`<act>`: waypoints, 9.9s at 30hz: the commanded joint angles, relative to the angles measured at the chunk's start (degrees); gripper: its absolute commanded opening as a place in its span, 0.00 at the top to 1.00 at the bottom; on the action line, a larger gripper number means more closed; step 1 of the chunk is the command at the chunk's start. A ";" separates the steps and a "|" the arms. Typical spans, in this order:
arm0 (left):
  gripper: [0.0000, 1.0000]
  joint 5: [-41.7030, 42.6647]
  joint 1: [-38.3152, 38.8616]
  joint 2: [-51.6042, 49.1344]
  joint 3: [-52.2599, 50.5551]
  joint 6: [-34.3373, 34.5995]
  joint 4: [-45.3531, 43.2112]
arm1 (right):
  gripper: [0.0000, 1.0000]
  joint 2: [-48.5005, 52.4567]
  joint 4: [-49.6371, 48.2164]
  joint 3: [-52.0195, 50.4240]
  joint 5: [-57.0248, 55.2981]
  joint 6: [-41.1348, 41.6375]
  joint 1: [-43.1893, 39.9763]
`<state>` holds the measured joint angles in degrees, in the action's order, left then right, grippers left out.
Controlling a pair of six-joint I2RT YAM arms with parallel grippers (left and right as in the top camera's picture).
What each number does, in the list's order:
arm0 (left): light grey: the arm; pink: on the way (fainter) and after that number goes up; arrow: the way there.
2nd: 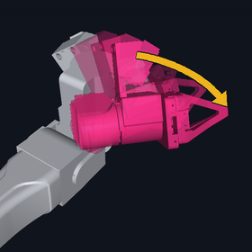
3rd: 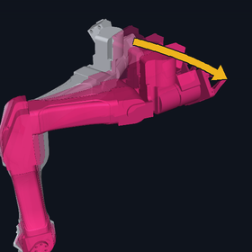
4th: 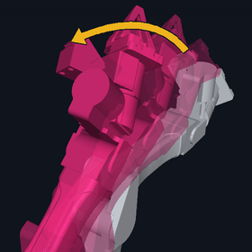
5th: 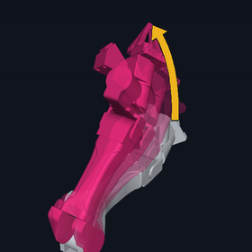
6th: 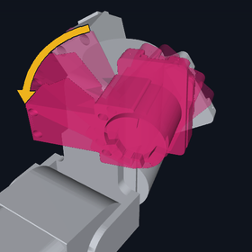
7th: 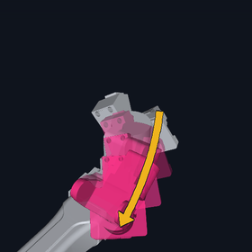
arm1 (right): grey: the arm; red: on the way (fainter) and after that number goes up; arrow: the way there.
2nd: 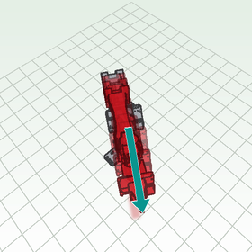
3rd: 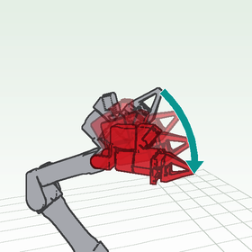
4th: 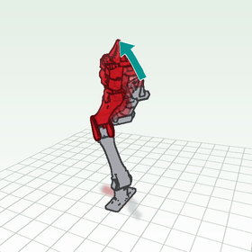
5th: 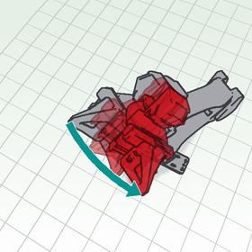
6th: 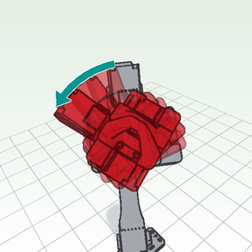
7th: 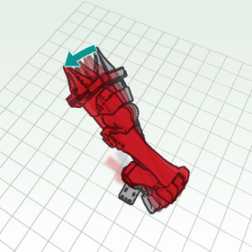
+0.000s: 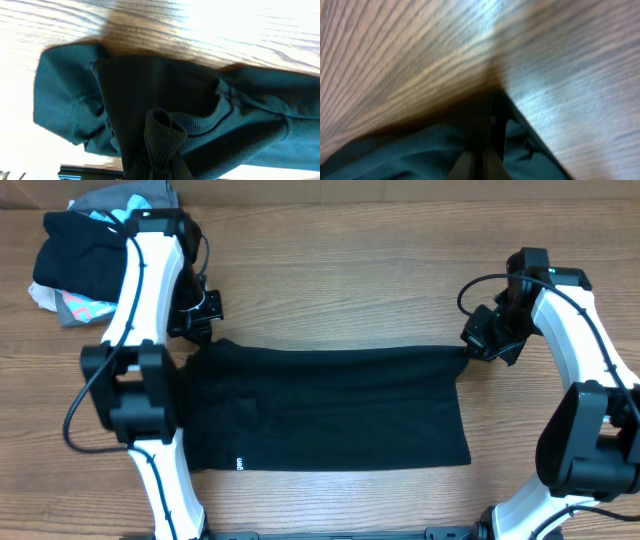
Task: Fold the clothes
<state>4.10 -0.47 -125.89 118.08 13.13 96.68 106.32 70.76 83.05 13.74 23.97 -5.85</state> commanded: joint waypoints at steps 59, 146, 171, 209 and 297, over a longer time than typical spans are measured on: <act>0.93 1.88 -1.11 23.26 -47.98 -0.20 -15.89 | 0.89 -17.90 17.42 -4.00 -6.21 -2.12 0.22; 0.07 7.30 7.37 23.02 -45.72 1.40 -24.63 | 0.47 -7.19 -9.18 -21.57 2.10 1.60 0.20; 0.06 7.32 7.37 23.02 -45.72 1.03 -24.79 | 0.57 -7.17 -11.63 -23.85 3.91 1.57 0.22; 0.05 7.34 7.37 23.02 -45.72 0.57 -24.57 | 0.59 -7.17 -10.08 -24.76 -4.76 6.80 7.72; 0.66 7.32 12.87 16.76 -50.23 3.54 -29.70 | 0.47 -7.19 -1.49 -19.34 -0.98 8.63 15.98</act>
<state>11.77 12.36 -108.05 70.94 16.60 67.68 99.07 69.49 62.63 12.25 32.40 9.93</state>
